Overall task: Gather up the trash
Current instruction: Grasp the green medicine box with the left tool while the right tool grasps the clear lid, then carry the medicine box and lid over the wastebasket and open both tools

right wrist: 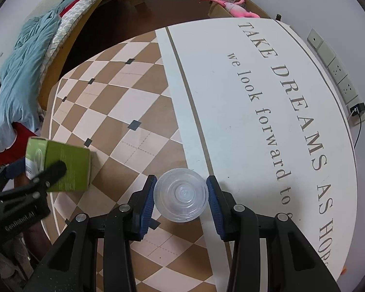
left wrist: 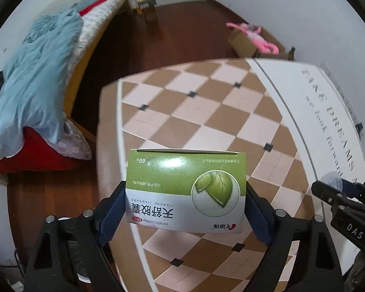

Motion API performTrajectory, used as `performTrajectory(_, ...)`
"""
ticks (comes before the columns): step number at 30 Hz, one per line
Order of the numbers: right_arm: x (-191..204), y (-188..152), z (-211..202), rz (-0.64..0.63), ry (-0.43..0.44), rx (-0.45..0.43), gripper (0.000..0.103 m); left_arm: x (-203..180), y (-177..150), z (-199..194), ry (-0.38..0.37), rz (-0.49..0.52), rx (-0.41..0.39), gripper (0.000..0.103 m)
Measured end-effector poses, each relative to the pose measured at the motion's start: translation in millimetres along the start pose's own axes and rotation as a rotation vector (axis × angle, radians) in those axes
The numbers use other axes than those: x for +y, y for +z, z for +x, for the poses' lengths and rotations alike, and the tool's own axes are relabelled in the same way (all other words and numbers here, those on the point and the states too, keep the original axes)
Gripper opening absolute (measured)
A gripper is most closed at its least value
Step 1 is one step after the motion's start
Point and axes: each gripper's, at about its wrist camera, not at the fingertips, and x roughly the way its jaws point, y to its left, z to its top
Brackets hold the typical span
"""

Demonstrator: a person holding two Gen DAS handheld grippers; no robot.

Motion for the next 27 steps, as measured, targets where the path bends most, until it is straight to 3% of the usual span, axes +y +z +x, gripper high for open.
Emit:
performTrajectory(7,19,-4,-30,-0.064,-0.009,-0.057,0.044,39,-13,-57,0.045,-0.084,-0.115,0.088)
performTrajectory(15,78,-22,-81,-0.158,0.054,-0.129,0.044,134,-72,-137,0.110,-0.224,-0.220,0.088)
performTrajectory(22,192,-72,-110,-0.303,0.199,-0.143,0.044,234,-151,-185,0.177,-0.364,-0.233,0.088)
performTrajectory(27,291,-125,-104,-0.438,0.299,-0.100,0.044,309,-216,-171,0.222,-0.508,-0.153,0.088)
